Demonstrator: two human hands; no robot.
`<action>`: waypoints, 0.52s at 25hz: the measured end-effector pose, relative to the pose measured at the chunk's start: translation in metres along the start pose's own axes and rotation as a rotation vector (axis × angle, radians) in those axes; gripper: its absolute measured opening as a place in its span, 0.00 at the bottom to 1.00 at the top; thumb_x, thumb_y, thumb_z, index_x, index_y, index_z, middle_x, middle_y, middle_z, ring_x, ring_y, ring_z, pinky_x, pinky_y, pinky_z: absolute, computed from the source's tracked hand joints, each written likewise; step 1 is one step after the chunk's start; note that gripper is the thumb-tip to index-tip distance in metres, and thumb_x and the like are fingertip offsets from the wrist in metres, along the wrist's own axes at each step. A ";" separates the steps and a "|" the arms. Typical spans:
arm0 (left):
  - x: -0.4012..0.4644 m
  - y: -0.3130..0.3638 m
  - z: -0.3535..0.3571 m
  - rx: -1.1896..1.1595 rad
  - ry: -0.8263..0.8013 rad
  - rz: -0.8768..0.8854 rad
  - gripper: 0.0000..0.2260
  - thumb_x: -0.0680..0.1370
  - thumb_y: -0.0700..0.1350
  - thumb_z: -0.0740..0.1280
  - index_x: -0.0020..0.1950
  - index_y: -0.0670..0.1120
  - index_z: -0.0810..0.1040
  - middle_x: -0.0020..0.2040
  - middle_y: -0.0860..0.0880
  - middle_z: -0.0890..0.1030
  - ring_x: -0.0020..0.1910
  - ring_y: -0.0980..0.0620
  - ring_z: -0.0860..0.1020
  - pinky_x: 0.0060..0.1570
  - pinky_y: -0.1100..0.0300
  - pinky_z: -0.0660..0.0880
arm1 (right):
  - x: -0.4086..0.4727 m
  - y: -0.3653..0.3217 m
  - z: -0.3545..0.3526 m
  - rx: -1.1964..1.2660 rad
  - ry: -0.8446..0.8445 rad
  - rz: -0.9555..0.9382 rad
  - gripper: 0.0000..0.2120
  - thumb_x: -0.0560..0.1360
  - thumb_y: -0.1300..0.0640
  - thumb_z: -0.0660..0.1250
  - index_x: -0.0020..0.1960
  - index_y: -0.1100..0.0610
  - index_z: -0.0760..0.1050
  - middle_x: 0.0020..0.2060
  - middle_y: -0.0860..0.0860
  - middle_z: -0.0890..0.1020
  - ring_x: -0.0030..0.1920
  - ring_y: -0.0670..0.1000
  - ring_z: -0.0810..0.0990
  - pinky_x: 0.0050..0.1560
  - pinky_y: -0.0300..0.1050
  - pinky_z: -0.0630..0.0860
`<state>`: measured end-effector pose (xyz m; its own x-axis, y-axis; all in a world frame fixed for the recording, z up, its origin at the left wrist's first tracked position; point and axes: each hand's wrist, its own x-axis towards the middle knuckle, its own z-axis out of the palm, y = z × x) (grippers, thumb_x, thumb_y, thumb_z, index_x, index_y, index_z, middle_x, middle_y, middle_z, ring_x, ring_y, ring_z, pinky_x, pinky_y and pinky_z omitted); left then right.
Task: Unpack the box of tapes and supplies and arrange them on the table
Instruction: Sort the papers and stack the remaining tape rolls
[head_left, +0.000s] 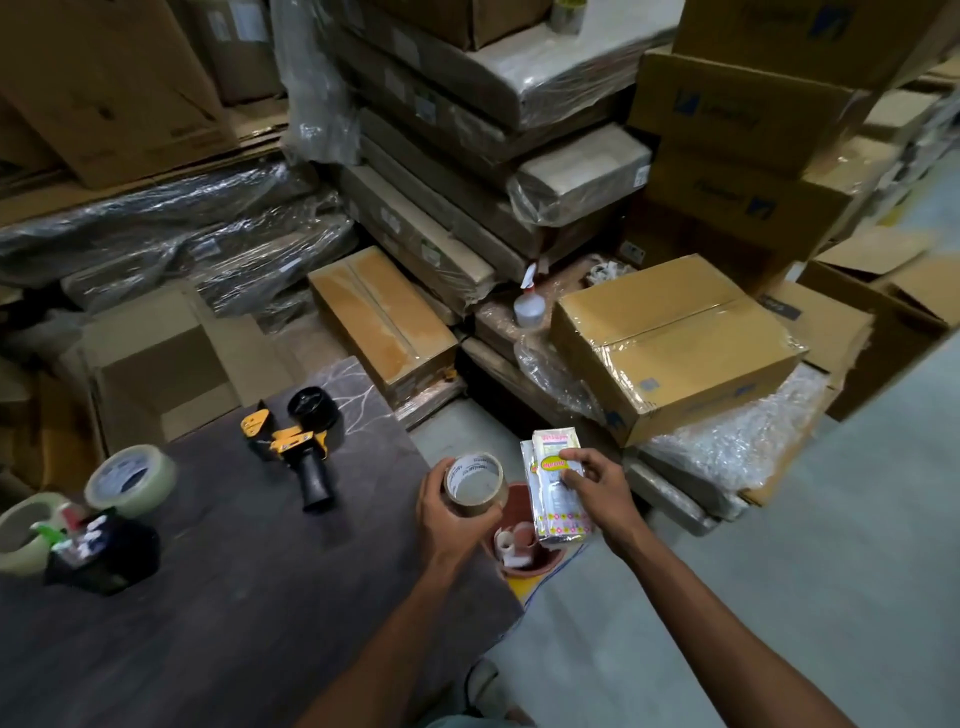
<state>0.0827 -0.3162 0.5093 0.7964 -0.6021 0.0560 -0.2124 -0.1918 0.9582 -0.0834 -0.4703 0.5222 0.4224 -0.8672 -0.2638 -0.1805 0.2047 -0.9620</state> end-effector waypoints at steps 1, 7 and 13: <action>0.010 0.000 0.009 0.012 -0.016 0.008 0.36 0.58 0.47 0.82 0.63 0.58 0.74 0.60 0.53 0.80 0.59 0.50 0.80 0.57 0.43 0.79 | 0.011 -0.002 -0.007 0.003 0.002 0.013 0.12 0.76 0.66 0.68 0.51 0.51 0.82 0.51 0.52 0.86 0.51 0.56 0.85 0.52 0.56 0.83; 0.050 0.011 0.047 0.181 -0.034 0.173 0.33 0.61 0.52 0.81 0.64 0.51 0.76 0.59 0.54 0.77 0.60 0.51 0.77 0.59 0.52 0.76 | 0.060 0.003 -0.030 0.009 0.014 0.052 0.11 0.77 0.68 0.68 0.51 0.53 0.81 0.52 0.56 0.85 0.48 0.55 0.85 0.48 0.53 0.83; 0.068 0.008 0.076 0.301 -0.075 0.208 0.31 0.62 0.52 0.82 0.63 0.50 0.77 0.59 0.54 0.76 0.59 0.52 0.76 0.58 0.58 0.75 | 0.106 0.021 -0.042 -0.049 -0.049 0.123 0.12 0.76 0.68 0.68 0.50 0.52 0.82 0.53 0.54 0.85 0.50 0.55 0.85 0.50 0.52 0.83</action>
<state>0.0915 -0.4177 0.4995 0.6774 -0.7053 0.2090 -0.5309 -0.2721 0.8025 -0.0802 -0.5768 0.4774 0.4370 -0.8135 -0.3838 -0.2761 0.2847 -0.9180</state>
